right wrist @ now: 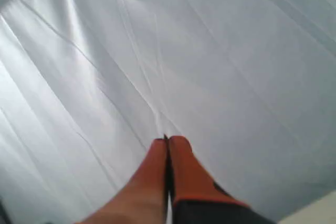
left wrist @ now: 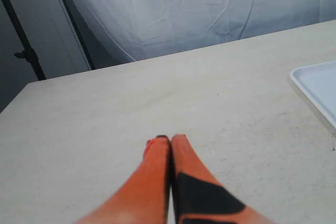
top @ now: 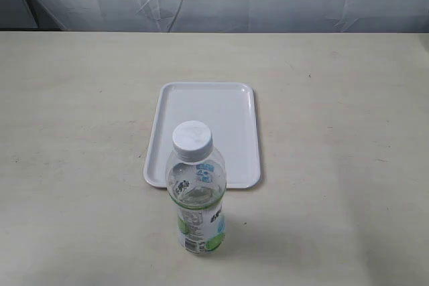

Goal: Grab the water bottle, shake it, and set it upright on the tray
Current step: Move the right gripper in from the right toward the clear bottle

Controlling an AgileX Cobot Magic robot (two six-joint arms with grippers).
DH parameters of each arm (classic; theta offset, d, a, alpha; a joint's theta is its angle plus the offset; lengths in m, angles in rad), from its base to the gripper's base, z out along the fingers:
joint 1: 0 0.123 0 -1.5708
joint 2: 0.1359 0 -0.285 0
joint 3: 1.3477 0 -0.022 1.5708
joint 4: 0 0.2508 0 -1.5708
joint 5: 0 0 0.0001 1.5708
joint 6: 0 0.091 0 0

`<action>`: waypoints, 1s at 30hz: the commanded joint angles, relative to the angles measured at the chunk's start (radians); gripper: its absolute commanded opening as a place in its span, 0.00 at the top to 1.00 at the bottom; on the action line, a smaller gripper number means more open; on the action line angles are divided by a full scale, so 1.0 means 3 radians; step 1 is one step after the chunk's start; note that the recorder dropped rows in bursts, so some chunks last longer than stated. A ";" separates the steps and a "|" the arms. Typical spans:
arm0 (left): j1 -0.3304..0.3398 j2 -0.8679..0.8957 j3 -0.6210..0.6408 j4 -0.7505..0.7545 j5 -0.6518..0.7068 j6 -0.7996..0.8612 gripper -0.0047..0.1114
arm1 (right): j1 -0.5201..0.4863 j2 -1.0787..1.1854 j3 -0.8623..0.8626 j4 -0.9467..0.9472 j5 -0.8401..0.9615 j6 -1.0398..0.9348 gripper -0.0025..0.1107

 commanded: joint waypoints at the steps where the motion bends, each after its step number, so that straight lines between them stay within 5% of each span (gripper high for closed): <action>1: -0.0001 -0.0015 0.0013 -0.0007 -0.0029 -0.0008 0.96 | 0.0063 -0.0021 -0.0143 -0.0663 -0.0261 0.0928 0.98; 3: -0.0001 -0.0015 0.0013 -0.0007 -0.0029 -0.0008 0.96 | 0.0116 -0.0008 -0.0301 -0.2090 -0.0255 0.1481 0.98; 8: -0.0001 -0.0015 0.0013 -0.0007 -0.0029 -0.0008 0.96 | 0.0143 0.0745 -0.0756 -0.5404 -0.0379 0.4286 0.98; 17: -0.0001 -0.0015 0.0013 -0.0007 -0.0029 -0.0008 0.96 | 0.0143 0.2696 -0.1259 -0.5404 -0.1316 0.4062 0.98; 30: -0.0001 -0.0015 0.0013 -0.0007 -0.0029 -0.0008 0.96 | 0.0514 0.4128 -0.1794 -0.5404 0.0238 0.4172 0.98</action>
